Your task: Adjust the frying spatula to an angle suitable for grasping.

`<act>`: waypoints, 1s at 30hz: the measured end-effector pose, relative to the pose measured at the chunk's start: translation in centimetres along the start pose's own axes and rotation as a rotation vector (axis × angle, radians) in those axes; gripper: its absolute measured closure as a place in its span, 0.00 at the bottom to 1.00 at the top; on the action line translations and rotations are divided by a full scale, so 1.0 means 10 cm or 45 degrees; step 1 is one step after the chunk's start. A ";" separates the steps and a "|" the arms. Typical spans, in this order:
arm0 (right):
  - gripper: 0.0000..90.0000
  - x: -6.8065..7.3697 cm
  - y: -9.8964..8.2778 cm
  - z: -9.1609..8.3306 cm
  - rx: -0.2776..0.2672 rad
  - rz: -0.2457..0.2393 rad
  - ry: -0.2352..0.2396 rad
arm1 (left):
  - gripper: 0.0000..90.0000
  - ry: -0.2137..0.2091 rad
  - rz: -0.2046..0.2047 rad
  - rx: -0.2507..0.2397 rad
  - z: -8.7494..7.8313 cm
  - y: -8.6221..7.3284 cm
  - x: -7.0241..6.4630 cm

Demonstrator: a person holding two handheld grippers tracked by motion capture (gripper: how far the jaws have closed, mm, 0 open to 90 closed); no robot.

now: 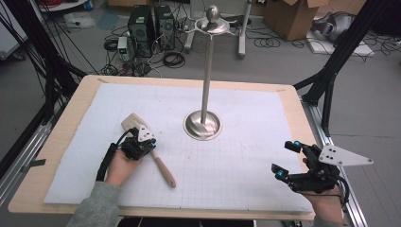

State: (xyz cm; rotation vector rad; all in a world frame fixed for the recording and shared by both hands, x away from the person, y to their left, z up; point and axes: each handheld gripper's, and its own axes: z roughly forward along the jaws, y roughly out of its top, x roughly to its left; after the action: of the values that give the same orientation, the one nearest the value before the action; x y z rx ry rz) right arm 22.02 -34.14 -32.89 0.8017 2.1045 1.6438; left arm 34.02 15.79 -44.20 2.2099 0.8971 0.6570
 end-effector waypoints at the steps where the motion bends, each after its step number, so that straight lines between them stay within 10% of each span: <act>1: 0.11 0.00 0.01 0.01 0.003 0.000 0.003 | 1.00 -0.005 -0.011 -0.010 -0.01 -0.02 0.01; 30: 0.11 -0.07 0.14 0.35 -0.017 -0.033 0.104 | 1.00 -0.051 -0.141 -0.015 -0.32 -0.31 0.09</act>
State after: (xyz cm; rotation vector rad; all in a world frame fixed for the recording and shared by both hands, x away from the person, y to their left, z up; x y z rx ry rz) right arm 24.96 -31.64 -32.53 0.7115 2.1466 1.7021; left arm 31.24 19.42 -44.12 2.1381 0.9841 0.5625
